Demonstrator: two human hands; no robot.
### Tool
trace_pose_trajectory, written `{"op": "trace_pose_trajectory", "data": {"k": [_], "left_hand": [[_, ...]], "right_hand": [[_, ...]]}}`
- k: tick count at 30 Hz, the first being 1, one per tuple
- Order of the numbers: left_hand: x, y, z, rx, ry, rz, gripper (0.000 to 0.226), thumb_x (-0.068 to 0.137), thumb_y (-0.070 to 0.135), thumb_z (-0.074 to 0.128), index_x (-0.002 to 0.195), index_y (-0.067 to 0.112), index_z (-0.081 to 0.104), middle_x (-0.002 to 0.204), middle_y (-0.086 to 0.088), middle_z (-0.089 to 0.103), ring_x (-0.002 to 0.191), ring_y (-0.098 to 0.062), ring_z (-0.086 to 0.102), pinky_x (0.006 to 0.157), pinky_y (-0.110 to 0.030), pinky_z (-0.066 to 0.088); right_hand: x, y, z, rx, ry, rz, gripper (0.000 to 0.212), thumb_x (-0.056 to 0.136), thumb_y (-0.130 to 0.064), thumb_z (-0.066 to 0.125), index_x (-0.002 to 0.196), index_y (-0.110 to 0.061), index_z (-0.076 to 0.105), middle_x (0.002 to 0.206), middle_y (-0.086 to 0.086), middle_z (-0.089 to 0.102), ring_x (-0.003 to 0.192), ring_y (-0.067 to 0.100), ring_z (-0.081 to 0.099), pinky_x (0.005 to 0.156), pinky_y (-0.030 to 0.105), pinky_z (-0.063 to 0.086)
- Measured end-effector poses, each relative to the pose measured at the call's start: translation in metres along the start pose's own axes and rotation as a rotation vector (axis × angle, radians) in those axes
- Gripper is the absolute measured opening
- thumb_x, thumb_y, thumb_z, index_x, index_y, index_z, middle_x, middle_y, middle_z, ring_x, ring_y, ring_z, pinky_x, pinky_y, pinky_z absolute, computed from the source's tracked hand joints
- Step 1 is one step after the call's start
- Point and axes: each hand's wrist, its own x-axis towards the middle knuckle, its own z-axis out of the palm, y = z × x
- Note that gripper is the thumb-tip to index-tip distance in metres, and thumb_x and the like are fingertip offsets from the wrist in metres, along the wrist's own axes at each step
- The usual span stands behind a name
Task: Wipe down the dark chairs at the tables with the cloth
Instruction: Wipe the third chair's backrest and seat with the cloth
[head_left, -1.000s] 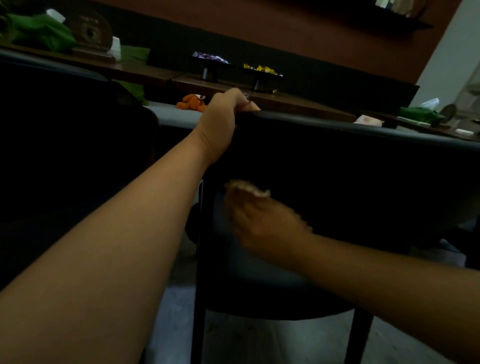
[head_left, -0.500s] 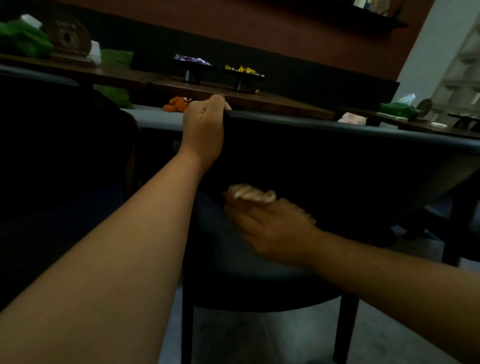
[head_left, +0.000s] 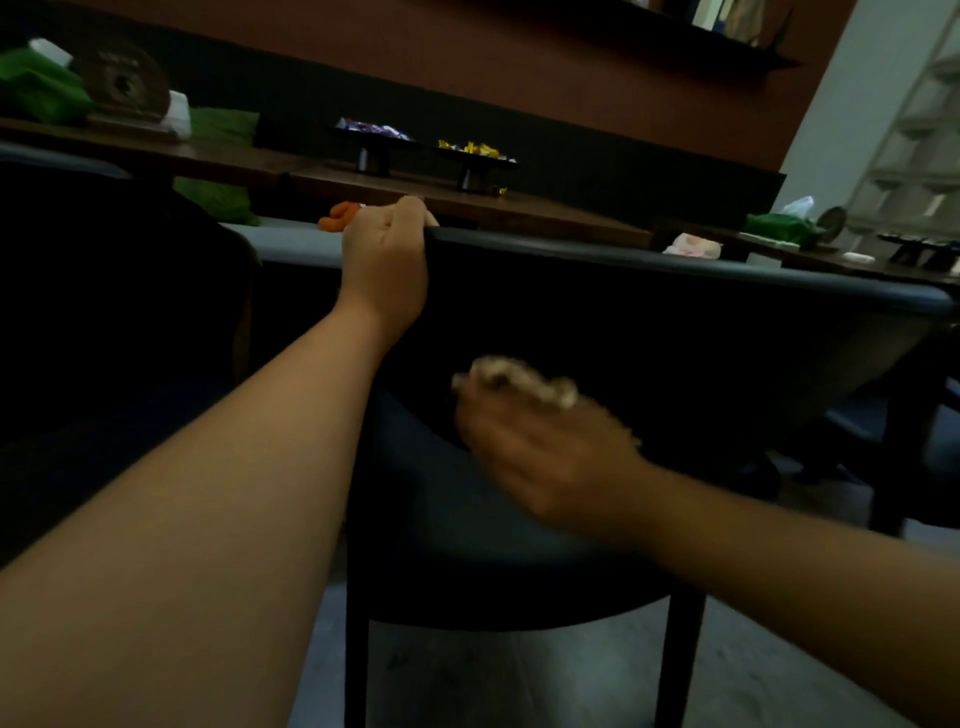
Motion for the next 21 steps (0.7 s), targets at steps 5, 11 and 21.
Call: {"op": "trace_pose_trajectory", "data": {"k": [5,11,21], "left_hand": [[0.001,0.006,-0.010,0.351,-0.088,0.141,0.035,0.099,0.018,0.039,0.090,-0.006,0.062,0.080,-0.013,0.059,0.083,-0.025,0.057,0.080,-0.032,0.036],[-0.005,0.024,-0.019,0.514,-0.135,0.299,0.052,0.091,0.031,0.024,0.085,0.000,0.065,0.077,-0.012,0.063,0.075,-0.030,0.060,0.071,-0.038,0.042],[-0.027,0.048,0.027,0.498,0.064,0.579,0.055,0.093,0.026,0.029,0.061,-0.001,0.064,0.053,-0.014,0.057,0.048,-0.029,0.052,0.051,-0.038,0.035]], "right_hand": [[-0.012,-0.007,0.000,0.090,-0.128,-0.081,0.030,0.090,-0.012,0.048,0.103,-0.007,0.075,0.115,0.010,0.069,0.115,0.028,0.061,0.093,0.037,0.052],[-0.004,0.042,-0.034,0.010,0.291,0.123,0.022,0.095,-0.003,0.057,0.113,0.001,0.068,0.120,0.018,0.065,0.121,0.032,0.056,0.103,0.043,0.044],[-0.038,0.012,-0.007,0.207,-0.013,-0.099,0.022,0.087,-0.011,0.060,0.102,-0.004,0.074,0.113,0.012,0.069,0.115,0.027,0.061,0.103,0.036,0.045]]}}
